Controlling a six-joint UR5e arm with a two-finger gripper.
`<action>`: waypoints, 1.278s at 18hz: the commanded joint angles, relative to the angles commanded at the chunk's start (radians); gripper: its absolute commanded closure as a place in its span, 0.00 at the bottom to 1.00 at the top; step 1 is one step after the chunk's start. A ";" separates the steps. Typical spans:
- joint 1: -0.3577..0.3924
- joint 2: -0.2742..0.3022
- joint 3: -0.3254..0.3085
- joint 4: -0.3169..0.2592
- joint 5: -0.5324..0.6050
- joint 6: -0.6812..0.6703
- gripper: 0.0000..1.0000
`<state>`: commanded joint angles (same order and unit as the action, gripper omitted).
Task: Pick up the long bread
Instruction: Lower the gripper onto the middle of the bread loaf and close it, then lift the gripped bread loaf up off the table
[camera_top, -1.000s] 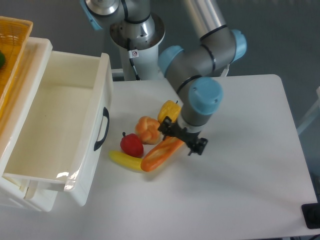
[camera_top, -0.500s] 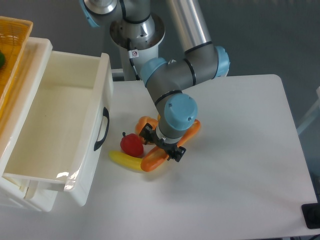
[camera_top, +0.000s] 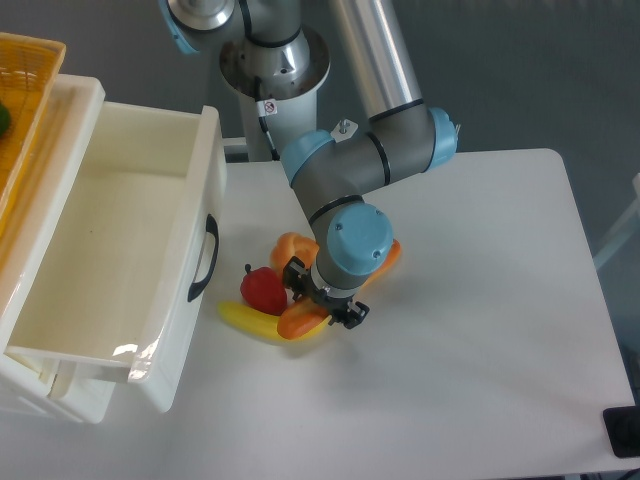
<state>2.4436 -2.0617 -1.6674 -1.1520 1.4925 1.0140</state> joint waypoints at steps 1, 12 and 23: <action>0.000 0.002 0.000 0.000 0.002 0.000 0.71; 0.029 0.031 0.054 -0.011 0.009 -0.006 0.93; 0.152 0.045 0.236 -0.018 0.032 0.186 0.97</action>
<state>2.5955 -2.0172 -1.4314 -1.1704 1.5246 1.1995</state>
